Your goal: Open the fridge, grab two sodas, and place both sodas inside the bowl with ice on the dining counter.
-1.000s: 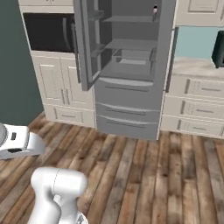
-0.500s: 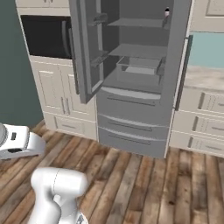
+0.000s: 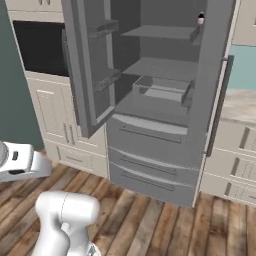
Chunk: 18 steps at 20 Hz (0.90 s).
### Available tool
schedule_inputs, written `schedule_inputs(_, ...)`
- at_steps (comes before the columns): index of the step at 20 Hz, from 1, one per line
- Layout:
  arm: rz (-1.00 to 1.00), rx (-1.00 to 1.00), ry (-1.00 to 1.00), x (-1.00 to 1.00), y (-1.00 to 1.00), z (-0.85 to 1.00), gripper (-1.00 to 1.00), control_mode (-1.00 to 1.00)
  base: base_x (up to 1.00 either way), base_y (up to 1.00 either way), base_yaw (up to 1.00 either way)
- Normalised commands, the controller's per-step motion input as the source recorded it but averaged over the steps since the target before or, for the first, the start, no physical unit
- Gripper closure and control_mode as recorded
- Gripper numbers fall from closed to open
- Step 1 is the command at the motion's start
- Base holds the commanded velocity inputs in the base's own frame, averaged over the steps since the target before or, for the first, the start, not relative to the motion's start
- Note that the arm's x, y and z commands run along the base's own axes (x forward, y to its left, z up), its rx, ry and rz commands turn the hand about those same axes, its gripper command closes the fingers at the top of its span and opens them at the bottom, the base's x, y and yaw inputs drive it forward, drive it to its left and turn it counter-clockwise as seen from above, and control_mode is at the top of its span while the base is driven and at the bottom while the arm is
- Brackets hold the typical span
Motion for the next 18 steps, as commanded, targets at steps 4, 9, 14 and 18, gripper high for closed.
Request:
schedule_inputs(4,0.0,0.0,0.0,0.0,0.0,0.0,-1.0,1.0,0.31,-0.89,0.0)
schedule_inputs(9,0.0,0.0,0.0,0.0,0.0,0.0,-1.0,1.0,0.34,-0.22,-0.24)
schedule_inputs(14,0.0,0.0,0.0,0.0,0.0,0.0,-1.0,1.0,0.65,0.13,-0.24)
schedule_inputs(18,0.0,0.0,0.0,0.0,0.0,0.0,-1.0,1.0,0.64,0.03,-0.13)
